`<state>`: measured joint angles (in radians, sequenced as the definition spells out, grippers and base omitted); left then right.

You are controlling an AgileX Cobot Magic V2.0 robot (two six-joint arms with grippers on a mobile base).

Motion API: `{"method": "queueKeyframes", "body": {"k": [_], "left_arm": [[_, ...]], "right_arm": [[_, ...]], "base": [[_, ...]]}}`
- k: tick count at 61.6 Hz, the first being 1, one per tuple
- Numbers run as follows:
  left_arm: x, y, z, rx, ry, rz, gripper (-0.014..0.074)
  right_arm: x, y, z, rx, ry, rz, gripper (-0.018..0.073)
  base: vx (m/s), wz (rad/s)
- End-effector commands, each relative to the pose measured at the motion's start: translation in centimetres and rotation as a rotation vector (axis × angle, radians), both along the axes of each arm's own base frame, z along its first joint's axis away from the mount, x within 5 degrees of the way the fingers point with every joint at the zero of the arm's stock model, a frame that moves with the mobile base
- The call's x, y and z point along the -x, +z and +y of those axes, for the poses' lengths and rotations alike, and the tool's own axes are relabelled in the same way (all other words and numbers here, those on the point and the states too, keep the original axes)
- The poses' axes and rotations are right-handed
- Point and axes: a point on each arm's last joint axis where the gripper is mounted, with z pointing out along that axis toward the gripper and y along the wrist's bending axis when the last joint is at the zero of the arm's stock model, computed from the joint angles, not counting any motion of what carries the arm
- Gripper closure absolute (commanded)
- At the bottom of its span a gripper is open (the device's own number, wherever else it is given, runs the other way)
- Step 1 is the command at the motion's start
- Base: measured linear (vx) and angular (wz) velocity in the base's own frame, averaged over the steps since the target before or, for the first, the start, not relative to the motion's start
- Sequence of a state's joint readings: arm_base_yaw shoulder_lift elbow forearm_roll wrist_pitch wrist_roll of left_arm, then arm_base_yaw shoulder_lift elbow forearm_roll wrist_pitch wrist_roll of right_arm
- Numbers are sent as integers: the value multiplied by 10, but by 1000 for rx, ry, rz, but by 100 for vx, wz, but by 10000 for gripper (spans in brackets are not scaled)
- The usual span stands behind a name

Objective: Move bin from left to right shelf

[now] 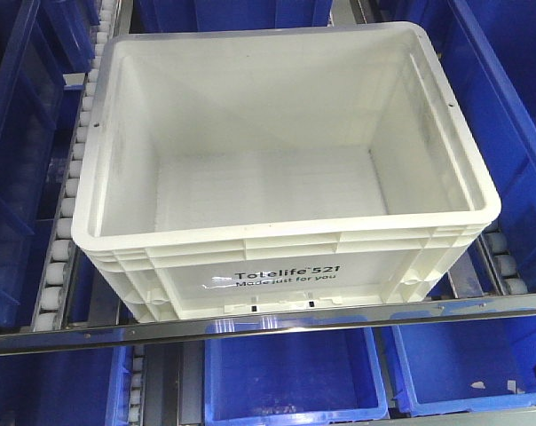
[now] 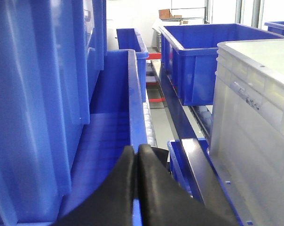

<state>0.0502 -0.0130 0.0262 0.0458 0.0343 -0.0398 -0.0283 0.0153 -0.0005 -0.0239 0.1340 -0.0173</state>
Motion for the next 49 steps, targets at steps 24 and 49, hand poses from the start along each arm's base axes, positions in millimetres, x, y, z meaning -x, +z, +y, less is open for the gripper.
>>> {"method": "queueKeyframes", "body": {"k": [24, 49], "left_arm": [[3, 14, 0, 5, -4, -109, 605], [3, 14, 0, 5, -4, -109, 605]], "right_arm": [[2, 4, 0, 9, -4, -176, 567], [2, 5, 4, 24, 56, -194, 567]], "base": [[0, 0], [0, 0]]}}
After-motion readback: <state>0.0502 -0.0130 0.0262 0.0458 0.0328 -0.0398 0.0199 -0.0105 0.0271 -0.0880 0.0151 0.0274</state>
